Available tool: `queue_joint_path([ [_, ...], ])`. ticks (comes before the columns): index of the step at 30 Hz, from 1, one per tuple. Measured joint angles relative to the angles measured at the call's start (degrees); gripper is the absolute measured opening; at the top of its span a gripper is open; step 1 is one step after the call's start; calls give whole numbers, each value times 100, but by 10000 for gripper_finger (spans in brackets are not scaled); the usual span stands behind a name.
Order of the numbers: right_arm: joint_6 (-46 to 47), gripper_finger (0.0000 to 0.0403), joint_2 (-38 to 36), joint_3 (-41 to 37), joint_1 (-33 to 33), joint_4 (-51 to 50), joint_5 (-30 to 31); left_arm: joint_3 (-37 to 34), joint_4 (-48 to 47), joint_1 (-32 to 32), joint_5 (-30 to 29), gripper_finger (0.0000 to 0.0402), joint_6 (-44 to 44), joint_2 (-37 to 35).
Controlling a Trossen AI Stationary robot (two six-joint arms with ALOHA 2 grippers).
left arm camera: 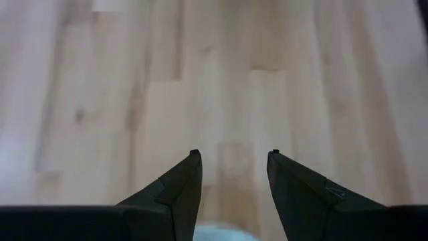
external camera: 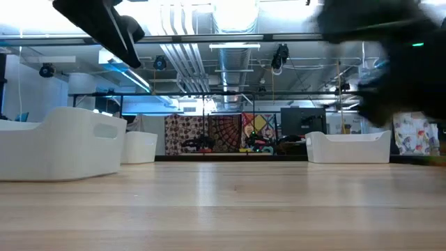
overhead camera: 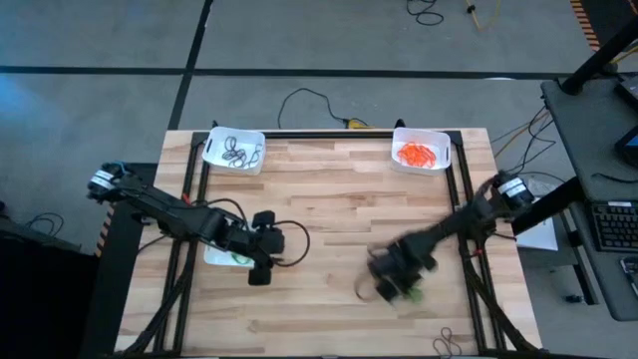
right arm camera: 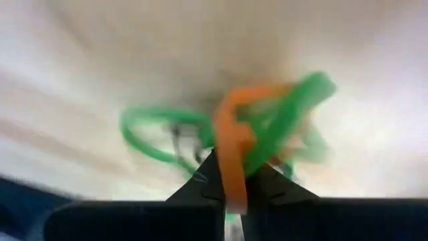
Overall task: Sort rubber bands into baskets
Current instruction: Move the rubber bands to the center of the table, then put the orange rubber band into the top right white bin
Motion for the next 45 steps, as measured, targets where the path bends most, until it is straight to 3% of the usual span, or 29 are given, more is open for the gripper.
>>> queue_joint_path([
  [8, -2783, 13, 195, 1274, -2073, -213, 1716, -3, -893, 4, -687, 155, -430, -635],
  [13, -4990, 13, 370, 1805, -2770, 241, 1801, -177, -1034, 4, -1297, 155, -1241, -1150],
  [18, -6200, 24, 386, 1808, -2875, 683, 1807, -435, -610, 2, -1643, 155, -2044, -1455],
  [29, -6307, 147, 216, 1641, -2547, 809, 1761, -1442, 2512, 116, -1824, 155, -2003, -1087],
  [37, -6019, 133, -290, 1703, -1951, 679, 2001, -1562, 3079, 396, -1607, 155, -1862, -88],
  [45, -5860, 123, -303, 1685, -1368, 665, 2909, -1401, 4242, 904, -313, 153, -815, 1102],
])
